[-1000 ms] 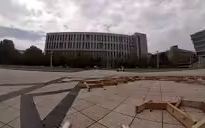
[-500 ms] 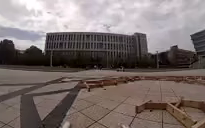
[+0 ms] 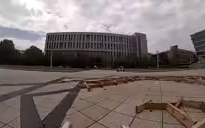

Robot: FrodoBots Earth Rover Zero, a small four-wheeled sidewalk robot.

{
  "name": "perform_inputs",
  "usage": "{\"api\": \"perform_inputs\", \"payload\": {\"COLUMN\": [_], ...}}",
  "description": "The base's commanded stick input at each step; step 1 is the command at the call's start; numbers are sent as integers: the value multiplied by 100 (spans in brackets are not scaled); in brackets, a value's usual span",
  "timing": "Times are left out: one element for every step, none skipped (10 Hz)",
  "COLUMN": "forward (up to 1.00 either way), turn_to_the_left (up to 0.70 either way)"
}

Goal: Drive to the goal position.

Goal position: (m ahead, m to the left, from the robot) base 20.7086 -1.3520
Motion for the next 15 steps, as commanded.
{"api": "perform_inputs", "payload": {"forward": [6, 6, 6, 6, 6, 6, 6, 6, 6, 6, 6, 6, 6, 6, 6], "turn_to_the_left": [0, 1, 0, 0, 0, 0, 1, 1, 0, 1, 1, 1, 0, 1, 0]}}
